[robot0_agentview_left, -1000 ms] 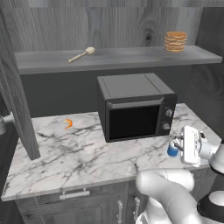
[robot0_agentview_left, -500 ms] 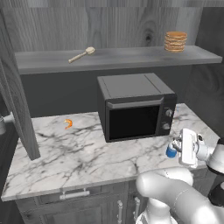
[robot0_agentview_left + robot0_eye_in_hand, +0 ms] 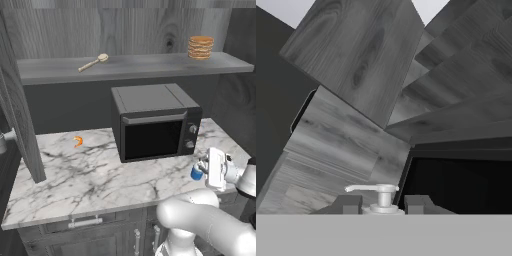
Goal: Pick the dish brush and soap dispenser from the cabinet and place them on the counter.
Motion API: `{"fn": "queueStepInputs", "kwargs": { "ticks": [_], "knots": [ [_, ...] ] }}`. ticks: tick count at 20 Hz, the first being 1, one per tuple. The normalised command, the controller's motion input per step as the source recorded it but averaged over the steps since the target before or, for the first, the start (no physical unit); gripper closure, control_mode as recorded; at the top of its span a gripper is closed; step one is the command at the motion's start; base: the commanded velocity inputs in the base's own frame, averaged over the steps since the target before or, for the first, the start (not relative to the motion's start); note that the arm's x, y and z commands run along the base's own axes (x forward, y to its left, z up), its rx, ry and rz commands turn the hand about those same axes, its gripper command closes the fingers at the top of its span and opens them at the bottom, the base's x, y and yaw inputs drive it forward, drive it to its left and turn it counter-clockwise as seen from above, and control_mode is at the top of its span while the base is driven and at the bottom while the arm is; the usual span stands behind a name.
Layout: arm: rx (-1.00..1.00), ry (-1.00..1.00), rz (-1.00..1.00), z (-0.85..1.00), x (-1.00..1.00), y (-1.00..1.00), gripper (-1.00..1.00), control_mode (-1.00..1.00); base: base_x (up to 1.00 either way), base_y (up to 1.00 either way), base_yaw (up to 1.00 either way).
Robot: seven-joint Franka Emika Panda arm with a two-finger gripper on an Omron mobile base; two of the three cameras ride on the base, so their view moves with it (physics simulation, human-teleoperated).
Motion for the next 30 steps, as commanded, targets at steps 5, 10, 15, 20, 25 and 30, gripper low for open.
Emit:
{"fn": "queueStepInputs", "kwargs": {
  "ticks": [5,10,15,20,25,30],
  "knots": [
    [0.01,-0.01,0.0,-0.2,0.26,-0.09,1.0,-1.0,0.0,0.0,0.0],
    [0.0,-0.02,0.0,-0.21,0.25,-0.08,1.0,-1.0,0.0,0.0,0.0],
    [0.0,0.0,0.0,-0.26,0.18,-0.09,1.0,-1.0,0.0,0.0,0.0],
    [0.0,0.0,0.0,-0.27,0.13,-0.1,1.0,-1.0,0.0,0.0,0.0],
    [0.0,0.0,0.0,-0.3,0.13,-0.11,1.0,-1.0,0.0,0.0,0.0],
    [0.0,0.0,0.0,-0.34,0.14,-0.11,1.0,-1.0,0.0,0.0,0.0]
  ]
}}
